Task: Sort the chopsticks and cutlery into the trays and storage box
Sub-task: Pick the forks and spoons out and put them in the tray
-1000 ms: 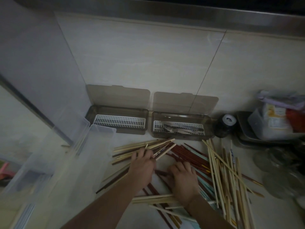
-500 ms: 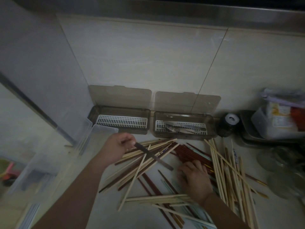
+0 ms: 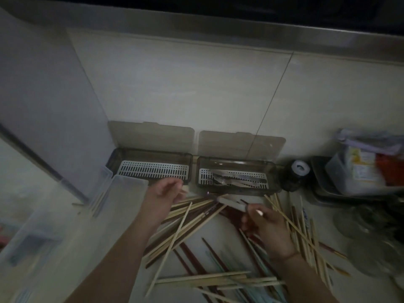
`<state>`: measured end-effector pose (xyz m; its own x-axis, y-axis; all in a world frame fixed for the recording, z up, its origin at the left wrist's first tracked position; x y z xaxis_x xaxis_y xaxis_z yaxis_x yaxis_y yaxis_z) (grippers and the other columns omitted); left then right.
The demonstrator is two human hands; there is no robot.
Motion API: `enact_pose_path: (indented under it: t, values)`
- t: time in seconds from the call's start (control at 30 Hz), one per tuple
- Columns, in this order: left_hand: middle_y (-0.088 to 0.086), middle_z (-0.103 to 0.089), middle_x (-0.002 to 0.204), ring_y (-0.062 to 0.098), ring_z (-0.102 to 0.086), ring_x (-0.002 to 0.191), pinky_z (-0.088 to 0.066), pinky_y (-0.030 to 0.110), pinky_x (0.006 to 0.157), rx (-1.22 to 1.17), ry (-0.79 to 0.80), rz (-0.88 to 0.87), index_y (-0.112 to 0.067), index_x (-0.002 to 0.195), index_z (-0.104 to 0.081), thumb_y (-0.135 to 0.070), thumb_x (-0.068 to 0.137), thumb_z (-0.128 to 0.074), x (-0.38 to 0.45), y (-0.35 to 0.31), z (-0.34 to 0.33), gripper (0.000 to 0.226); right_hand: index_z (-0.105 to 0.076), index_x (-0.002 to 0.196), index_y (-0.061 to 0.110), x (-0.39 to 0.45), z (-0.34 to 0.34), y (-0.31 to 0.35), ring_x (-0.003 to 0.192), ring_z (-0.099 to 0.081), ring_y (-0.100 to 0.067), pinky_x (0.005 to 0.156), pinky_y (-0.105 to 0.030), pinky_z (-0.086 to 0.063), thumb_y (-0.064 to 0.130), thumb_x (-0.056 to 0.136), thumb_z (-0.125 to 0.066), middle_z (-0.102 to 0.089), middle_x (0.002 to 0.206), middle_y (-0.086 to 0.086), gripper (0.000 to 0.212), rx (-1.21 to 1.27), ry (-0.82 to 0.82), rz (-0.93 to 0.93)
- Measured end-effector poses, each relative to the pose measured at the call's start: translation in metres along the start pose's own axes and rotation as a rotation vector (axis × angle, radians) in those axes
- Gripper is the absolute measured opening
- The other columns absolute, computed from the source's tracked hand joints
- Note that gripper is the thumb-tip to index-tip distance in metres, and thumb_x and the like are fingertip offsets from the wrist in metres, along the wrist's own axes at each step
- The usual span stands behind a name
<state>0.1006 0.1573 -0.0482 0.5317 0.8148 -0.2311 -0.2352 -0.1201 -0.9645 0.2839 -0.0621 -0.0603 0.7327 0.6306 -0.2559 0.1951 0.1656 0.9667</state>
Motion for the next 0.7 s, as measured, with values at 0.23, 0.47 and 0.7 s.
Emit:
enact_pose_path:
  t: [0.23, 0.47, 0.7]
  values:
    - [-0.012, -0.015, 0.162, 0.019, -0.007, 0.148, -0.006, 0.047, 0.117, 1.080, 0.242, -0.369, -0.042, 0.148, -0.034, -0.067, 0.087, -0.021, 0.008, 0.008, -0.087, 0.067, -0.066, 0.066, 0.027, 0.078, 0.082, 0.031, 0.075, -0.060, -0.025, 0.074, -0.035, -0.048, 0.023, 0.092, -0.060, -0.064, 0.076, -0.008, 0.027, -0.563, -0.263, 0.008]
    - [-0.003, -0.034, 0.155, 0.028, -0.020, 0.147, -0.011, 0.063, 0.113, 1.207, 0.207, -0.369, -0.035, 0.143, -0.041, -0.058, 0.085, -0.038, 0.010, 0.022, -0.099, 0.063, -0.055, 0.081, 0.037, 0.125, 0.042, 0.031, 0.129, -0.022, -0.035, 0.106, -0.054, -0.020, 0.033, 0.089, -0.046, -0.036, 0.137, -0.007, 0.012, -1.257, -0.097, -0.148]
    - [0.008, -0.050, 0.143, 0.038, -0.040, 0.134, -0.039, 0.065, 0.100, 1.213, 0.103, -0.438, -0.023, 0.130, -0.056, -0.048, 0.076, -0.056, 0.002, 0.019, -0.101, 0.060, -0.066, 0.084, 0.032, 0.128, 0.046, 0.032, 0.115, -0.044, -0.037, 0.095, -0.044, -0.037, 0.029, 0.084, -0.048, -0.060, 0.116, -0.006, 0.018, -1.175, -0.154, 0.092]
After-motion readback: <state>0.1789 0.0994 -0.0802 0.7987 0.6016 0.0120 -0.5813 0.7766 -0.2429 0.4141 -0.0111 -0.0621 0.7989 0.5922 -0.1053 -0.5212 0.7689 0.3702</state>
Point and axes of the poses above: each hand's wrist, its own x-axis towards the middle knuckle, its own z-axis out of the back of the hand, y = z × x, the point moved 10 cm from there along x, towards the middle knuckle
